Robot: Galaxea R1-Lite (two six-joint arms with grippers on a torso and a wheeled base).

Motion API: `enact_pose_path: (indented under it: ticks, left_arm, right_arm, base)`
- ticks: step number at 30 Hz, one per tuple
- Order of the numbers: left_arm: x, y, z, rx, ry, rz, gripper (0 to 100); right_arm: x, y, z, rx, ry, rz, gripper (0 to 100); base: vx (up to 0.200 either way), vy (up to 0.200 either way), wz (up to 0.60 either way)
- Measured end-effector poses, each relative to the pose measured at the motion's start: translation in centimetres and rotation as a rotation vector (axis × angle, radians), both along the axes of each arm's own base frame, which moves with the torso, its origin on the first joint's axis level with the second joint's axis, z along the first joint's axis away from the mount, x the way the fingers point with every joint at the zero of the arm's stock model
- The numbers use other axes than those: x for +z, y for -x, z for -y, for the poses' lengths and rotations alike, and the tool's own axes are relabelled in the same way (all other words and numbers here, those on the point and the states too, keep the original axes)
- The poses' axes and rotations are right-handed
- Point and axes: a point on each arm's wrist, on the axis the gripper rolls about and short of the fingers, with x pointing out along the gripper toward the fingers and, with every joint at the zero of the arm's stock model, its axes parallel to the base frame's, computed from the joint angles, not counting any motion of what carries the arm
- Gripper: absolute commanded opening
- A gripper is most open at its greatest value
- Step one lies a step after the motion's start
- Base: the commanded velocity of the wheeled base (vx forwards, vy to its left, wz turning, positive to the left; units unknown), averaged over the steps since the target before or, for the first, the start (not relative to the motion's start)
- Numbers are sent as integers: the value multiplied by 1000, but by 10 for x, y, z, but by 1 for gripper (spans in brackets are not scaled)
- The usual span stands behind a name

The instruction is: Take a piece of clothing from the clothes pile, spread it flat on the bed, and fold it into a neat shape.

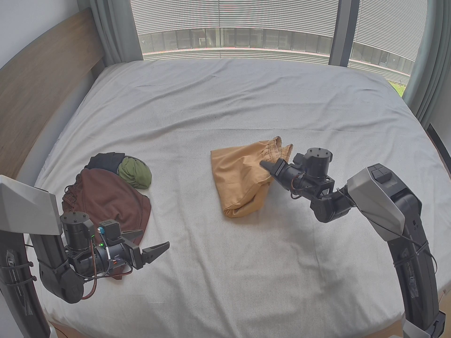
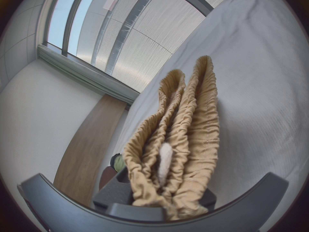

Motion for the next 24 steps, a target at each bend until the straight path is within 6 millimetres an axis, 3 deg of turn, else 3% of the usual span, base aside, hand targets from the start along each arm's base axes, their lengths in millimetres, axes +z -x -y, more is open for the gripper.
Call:
enact_pose_path:
  ticks: [10,22,23,24]
  left_arm:
    - [0,0,0,-2,0,-1,100]
    - [0,1,1,-5,0,-2,100]
    - [0,1,1,-4,0,-2,100]
    - [0,1,1,-4,0,-2,100]
  right_arm:
    - [-41,21,14,-36,10,-4,0]
    - [-55,27,23,-50,8,-6,0]
    - [-56,28,23,-50,6,-3,100]
    - [-56,29,23,-51,4,2,100]
  base:
    - [0,0,0]
    - [0,0,0]
    - [0,0,0]
    - [0,0,0]
